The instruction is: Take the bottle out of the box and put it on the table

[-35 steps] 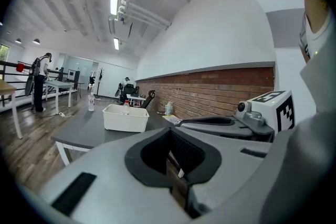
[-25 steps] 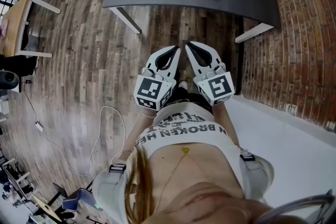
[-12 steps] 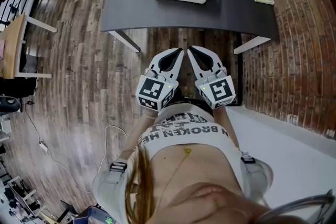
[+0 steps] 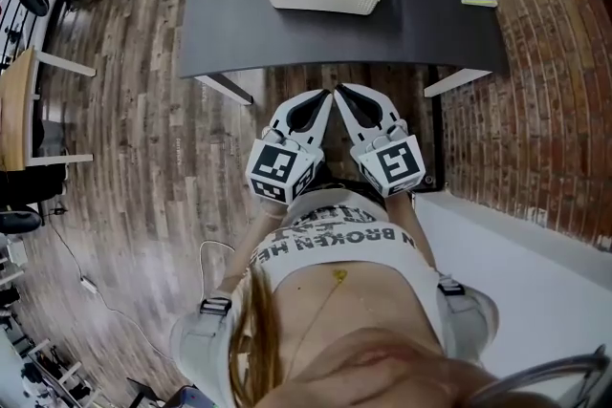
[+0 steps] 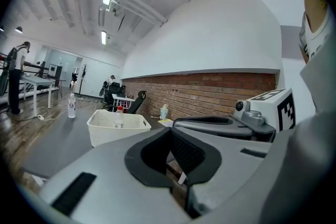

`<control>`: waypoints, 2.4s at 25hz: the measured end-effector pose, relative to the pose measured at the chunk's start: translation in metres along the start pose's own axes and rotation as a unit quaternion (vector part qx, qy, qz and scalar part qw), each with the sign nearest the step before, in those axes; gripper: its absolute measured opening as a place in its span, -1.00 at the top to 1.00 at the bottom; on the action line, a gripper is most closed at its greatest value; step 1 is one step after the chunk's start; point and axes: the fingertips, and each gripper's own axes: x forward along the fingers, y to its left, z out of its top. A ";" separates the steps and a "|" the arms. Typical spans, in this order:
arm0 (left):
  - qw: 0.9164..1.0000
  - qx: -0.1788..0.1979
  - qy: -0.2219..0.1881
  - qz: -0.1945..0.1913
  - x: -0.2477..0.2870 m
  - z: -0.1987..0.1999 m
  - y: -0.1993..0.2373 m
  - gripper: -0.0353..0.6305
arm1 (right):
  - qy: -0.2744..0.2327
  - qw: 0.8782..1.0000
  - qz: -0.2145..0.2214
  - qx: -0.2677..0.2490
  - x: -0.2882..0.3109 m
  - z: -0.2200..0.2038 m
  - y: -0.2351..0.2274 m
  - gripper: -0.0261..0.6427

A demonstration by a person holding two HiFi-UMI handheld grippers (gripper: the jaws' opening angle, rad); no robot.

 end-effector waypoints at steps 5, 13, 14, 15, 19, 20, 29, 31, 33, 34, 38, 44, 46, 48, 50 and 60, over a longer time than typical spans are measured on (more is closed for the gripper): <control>1.000 -0.001 0.004 -0.011 0.001 0.000 0.016 0.89 | 0.001 1.000 -0.011 -0.001 0.016 0.002 -0.001 0.89; 1.000 -0.006 0.006 -0.024 0.003 -0.003 0.031 0.89 | 0.002 0.999 -0.044 0.000 0.025 -0.001 -0.003 0.89; 1.000 -0.008 0.005 -0.022 0.003 -0.001 0.033 0.89 | 0.003 0.999 -0.045 0.001 0.025 0.000 -0.003 0.89; 1.000 -0.011 0.003 -0.021 0.002 0.000 0.035 0.89 | 0.004 0.999 -0.046 0.002 0.026 0.000 -0.004 0.89; 1.000 -0.017 0.000 -0.010 0.002 0.000 0.045 0.89 | 0.012 0.999 -0.037 -0.002 0.032 -0.003 -0.005 0.89; 1.000 -0.017 0.000 -0.006 0.002 0.000 0.048 0.89 | 0.011 0.999 -0.034 -0.003 0.034 -0.002 -0.006 0.89; 1.000 -0.022 -0.005 0.012 0.036 0.013 0.066 0.89 | 0.006 1.000 -0.015 -0.003 0.056 0.003 -0.040 0.89; 1.000 -0.021 -0.006 0.015 0.048 0.018 0.069 0.89 | 0.006 1.000 -0.013 0.001 0.061 0.003 -0.052 0.89; 1.000 -0.017 -0.005 0.016 0.062 0.022 0.074 0.89 | 0.004 1.000 -0.011 0.003 0.069 0.003 -0.066 0.89; 1.000 -0.016 -0.003 0.017 0.069 0.024 0.077 0.89 | 0.002 1.000 -0.009 0.004 0.072 0.003 -0.073 0.89; 1.000 -0.013 0.001 0.021 0.099 0.033 0.088 0.89 | -0.002 1.000 -0.002 0.009 0.088 0.005 -0.102 0.89; 1.000 -0.012 0.003 0.029 0.137 0.045 0.104 0.89 | -0.007 1.000 0.016 0.011 0.113 0.009 -0.136 0.89; 0.999 -0.012 0.005 0.034 0.146 0.048 0.109 0.89 | -0.007 1.000 0.021 0.014 0.119 0.011 -0.145 0.89; 0.999 -0.012 0.007 0.038 0.156 0.050 0.112 0.89 | -0.004 1.000 0.026 0.015 0.123 0.010 -0.153 0.89; 0.999 -0.014 0.008 0.043 0.165 0.051 0.116 0.89 | -0.001 0.999 0.030 0.015 0.128 0.009 -0.163 0.89; 0.997 -0.020 0.006 0.072 0.199 0.062 0.134 0.89 | -0.001 0.998 0.061 0.010 0.153 0.013 -0.199 0.89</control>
